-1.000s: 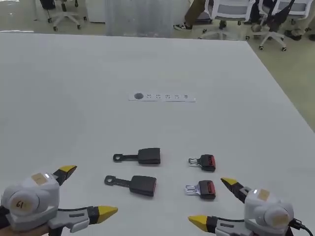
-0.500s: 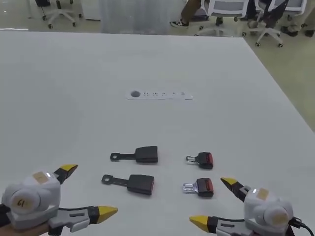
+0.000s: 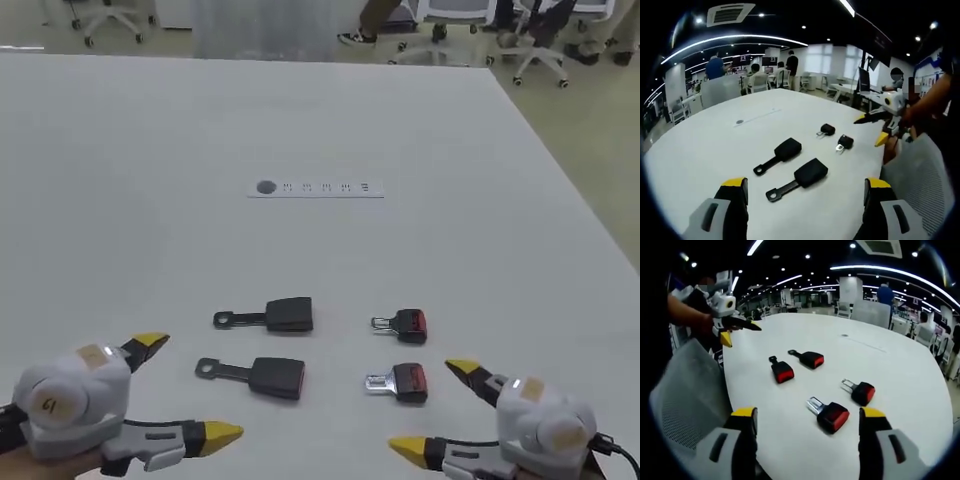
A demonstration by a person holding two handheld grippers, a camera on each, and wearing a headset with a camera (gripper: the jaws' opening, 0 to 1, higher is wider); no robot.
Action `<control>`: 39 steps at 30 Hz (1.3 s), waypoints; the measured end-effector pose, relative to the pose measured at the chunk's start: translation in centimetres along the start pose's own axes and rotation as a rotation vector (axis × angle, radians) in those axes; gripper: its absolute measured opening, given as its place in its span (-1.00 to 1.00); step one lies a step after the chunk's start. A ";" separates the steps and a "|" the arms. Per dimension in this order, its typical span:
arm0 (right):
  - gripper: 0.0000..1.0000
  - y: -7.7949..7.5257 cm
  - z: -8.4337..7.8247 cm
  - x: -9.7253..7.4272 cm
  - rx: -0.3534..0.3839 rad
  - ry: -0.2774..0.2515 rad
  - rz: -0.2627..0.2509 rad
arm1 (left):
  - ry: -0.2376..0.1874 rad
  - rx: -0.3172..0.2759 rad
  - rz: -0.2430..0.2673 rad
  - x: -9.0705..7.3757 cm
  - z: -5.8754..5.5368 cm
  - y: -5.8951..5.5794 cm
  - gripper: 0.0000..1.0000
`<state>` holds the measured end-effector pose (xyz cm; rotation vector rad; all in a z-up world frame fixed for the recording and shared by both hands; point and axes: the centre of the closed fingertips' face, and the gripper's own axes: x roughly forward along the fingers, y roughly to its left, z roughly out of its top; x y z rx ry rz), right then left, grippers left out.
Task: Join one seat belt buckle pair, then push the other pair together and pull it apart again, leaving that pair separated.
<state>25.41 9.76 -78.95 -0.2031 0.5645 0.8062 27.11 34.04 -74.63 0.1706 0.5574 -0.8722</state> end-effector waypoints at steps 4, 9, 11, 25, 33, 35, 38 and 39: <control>0.69 -0.5 -0.2 0.3 -0.006 0.015 0.011 | 0.019 0.004 -0.011 0.6 -0.2 0.2 0.94; 0.65 -0.8 0.0 0.8 -0.018 0.025 0.026 | 0.033 0.017 -0.027 1.6 -0.1 0.1 0.93; 0.64 -1.0 -0.2 1.1 -0.021 0.031 0.034 | 0.035 0.015 -0.035 1.9 -0.1 0.1 0.92; 0.63 -1.9 -1.0 2.6 -0.051 0.077 0.086 | 0.089 0.052 -0.087 3.9 -0.6 0.6 0.89; 0.59 -3.0 -1.6 3.2 -0.074 0.114 0.119 | 0.128 0.106 -0.131 5.4 -1.0 0.2 0.89; 0.58 -3.3 -1.6 3.3 -0.076 0.119 0.130 | 0.140 0.116 -0.150 5.8 -1.2 0.4 0.84; 0.56 -3.5 -1.7 3.5 -0.087 0.128 0.148 | 0.152 0.139 -0.164 6.4 -1.4 0.6 0.84; 0.54 -3.5 -1.8 3.6 -0.092 0.134 0.156 | 0.153 0.146 -0.171 6.6 -1.4 0.6 0.84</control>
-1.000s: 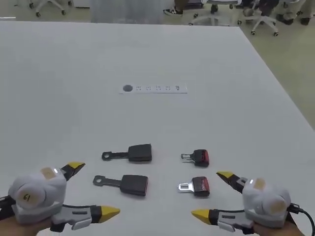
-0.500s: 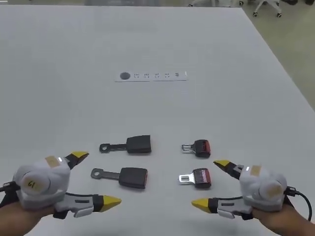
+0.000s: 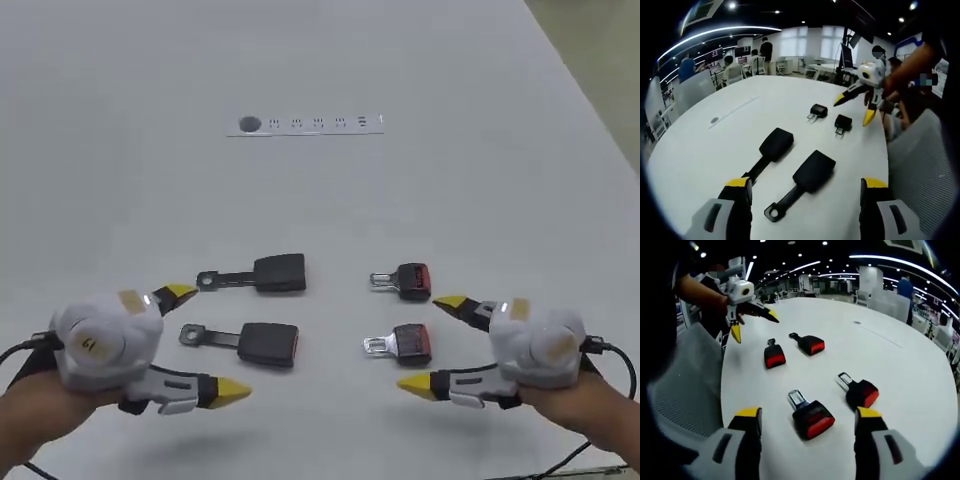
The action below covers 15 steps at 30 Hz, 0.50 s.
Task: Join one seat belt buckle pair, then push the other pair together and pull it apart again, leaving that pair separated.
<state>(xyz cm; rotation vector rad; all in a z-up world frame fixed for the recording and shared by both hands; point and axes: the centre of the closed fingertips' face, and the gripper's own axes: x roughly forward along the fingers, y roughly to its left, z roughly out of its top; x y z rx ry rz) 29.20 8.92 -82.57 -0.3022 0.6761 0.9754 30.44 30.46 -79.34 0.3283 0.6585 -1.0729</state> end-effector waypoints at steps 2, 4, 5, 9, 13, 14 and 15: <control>0.50 0.1 -0.1 0.2 -0.007 0.011 0.022 | 0.004 0.018 -0.010 0.4 0.1 0.1 0.81; 0.46 0.0 -0.4 0.4 -0.019 0.027 0.040 | 0.005 0.042 -0.010 0.7 0.2 0.4 0.75; 0.45 0.1 -0.5 0.4 -0.025 0.034 0.047 | 0.006 0.049 -0.013 0.9 0.1 0.5 0.70; 0.44 0.0 -0.5 0.7 -0.041 0.045 0.075 | 0.029 0.074 -0.052 1.9 -0.1 0.4 0.61; 0.42 -0.2 -0.8 0.9 -0.068 0.067 0.104 | 0.057 0.130 -0.095 2.8 -0.4 0.0 0.52; 0.38 -0.3 -1.0 1.0 -0.077 0.082 0.114 | 0.062 0.130 -0.102 3.0 -0.4 -0.1 0.51; 0.34 -0.4 -1.1 1.1 -0.089 0.088 0.114 | 0.068 0.129 -0.110 3.2 -0.5 -0.2 0.50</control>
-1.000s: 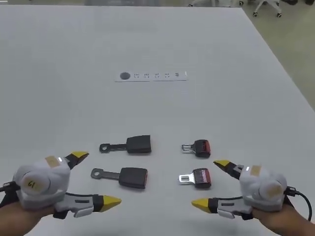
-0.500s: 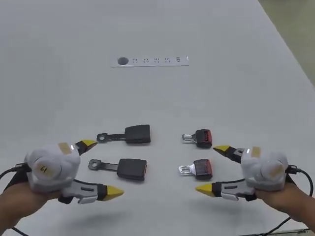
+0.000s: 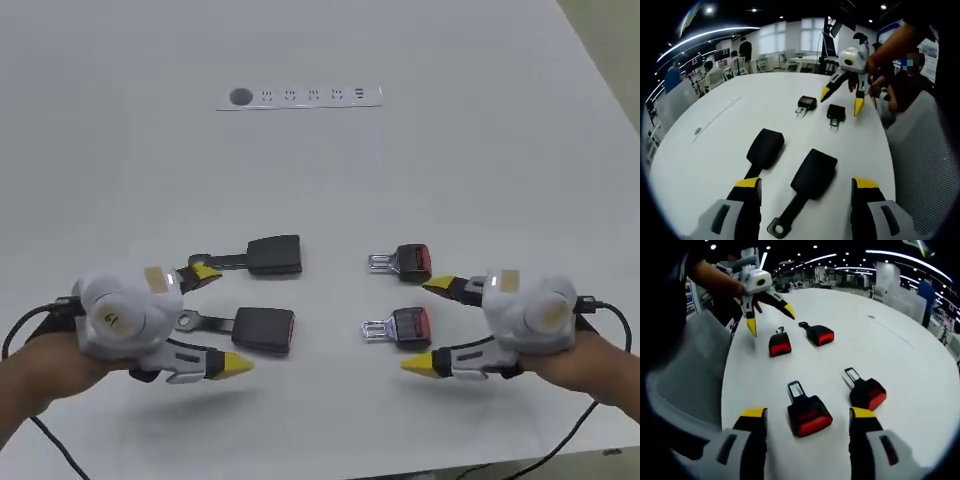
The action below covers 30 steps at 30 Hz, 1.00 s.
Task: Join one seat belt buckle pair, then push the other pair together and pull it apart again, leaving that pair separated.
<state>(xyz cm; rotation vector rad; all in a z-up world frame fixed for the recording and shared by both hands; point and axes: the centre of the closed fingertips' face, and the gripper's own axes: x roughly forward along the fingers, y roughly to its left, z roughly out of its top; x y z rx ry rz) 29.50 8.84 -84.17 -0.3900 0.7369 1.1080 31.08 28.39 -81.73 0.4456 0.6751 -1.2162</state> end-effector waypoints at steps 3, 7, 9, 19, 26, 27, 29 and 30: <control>0.28 0.2 -0.3 0.3 -0.022 0.018 0.038 | 0.024 0.040 -0.031 0.8 -0.1 -0.2 0.43; 0.28 0.2 -0.4 0.5 -0.052 0.038 0.069 | 0.047 0.068 -0.063 1.8 -0.2 -0.4 0.40; 0.28 0.3 -0.6 0.6 -0.063 0.053 0.090 | 0.067 0.080 -0.073 2.3 -0.8 -0.3 0.38; 0.09 0.6 -1.2 0.8 -0.121 0.099 0.150 | 0.122 0.169 -0.121 3.7 -2.1 -0.4 0.14; -0.04 0.7 -1.7 1.1 -0.165 0.129 0.153 | 0.128 0.195 -0.139 3.8 -2.5 -0.5 0.00; -0.09 0.6 -1.7 1.1 -0.175 0.127 0.151 | 0.128 0.203 -0.145 3.8 -2.5 -0.5 -0.08; -0.23 0.3 -1.7 1.1 -0.166 0.125 0.138 | 0.127 0.210 -0.143 3.8 -2.4 -0.6 -0.16; -0.26 0.3 -1.5 1.1 -0.161 0.115 0.140 | 0.122 0.202 -0.127 3.8 -2.2 -0.3 -0.21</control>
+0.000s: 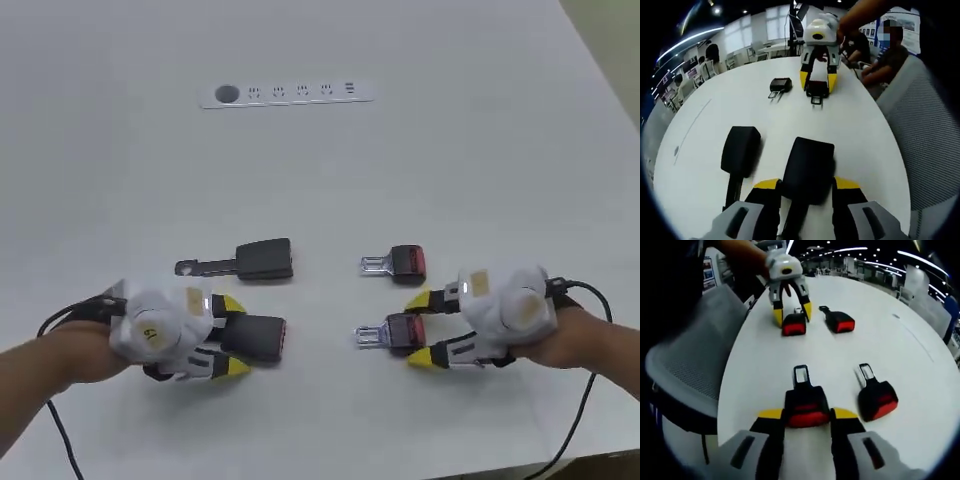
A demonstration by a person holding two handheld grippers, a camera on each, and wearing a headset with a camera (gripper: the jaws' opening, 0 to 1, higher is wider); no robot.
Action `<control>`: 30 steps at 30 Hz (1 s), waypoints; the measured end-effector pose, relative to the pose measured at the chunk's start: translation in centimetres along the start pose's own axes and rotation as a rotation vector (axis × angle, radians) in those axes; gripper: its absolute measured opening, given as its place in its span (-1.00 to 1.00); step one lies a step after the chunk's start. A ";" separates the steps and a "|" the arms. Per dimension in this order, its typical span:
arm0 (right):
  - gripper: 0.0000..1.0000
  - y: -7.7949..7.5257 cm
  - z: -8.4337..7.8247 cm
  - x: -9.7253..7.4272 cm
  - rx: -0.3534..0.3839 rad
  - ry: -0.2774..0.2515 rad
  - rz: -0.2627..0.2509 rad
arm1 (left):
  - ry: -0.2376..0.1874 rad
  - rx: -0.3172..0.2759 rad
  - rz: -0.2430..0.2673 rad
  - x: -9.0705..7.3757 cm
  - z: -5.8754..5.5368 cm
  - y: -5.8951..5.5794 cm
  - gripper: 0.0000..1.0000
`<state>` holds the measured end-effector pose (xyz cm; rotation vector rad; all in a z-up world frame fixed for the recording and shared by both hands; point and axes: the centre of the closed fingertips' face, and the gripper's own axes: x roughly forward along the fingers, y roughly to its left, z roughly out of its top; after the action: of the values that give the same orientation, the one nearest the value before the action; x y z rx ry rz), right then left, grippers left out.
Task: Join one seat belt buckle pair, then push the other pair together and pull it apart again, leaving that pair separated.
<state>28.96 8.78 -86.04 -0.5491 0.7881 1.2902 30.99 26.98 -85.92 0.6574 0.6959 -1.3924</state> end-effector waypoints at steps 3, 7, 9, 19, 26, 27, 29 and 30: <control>-0.28 0.0 -0.1 0.0 -0.017 -0.007 -0.002 | 0.002 -0.006 0.009 -0.5 0.2 0.5 -0.27; -0.29 -0.2 -0.1 -0.1 0.030 -0.040 -0.007 | 0.001 0.005 0.010 -0.4 0.0 0.3 -0.28; -0.30 -0.3 0.0 -0.1 0.068 -0.061 -0.008 | -0.002 0.005 0.011 -0.5 0.0 0.3 -0.28; -0.30 -0.2 0.3 0.3 0.050 -0.070 -0.011 | 0.008 -0.018 0.027 -0.4 -0.3 0.0 -0.28; -0.30 0.0 1.6 1.3 0.036 -0.088 -0.007 | 0.021 -0.015 0.027 -0.3 -0.3 0.1 -0.29; -0.30 0.0 1.7 1.5 0.035 -0.091 -0.008 | 0.022 -0.016 0.027 -0.4 -0.4 0.0 -0.29; -0.30 0.1 2.2 1.8 0.024 -0.100 -0.012 | 0.021 -0.013 0.026 -0.4 -0.5 -0.1 -0.29; -0.30 0.1 2.4 1.9 0.022 -0.106 -0.009 | 0.020 -0.013 0.026 -0.3 -0.4 0.0 -0.29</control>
<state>29.50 11.83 -86.02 -0.4627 0.7100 1.2903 30.94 27.52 -85.93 0.6683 0.7092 -1.3579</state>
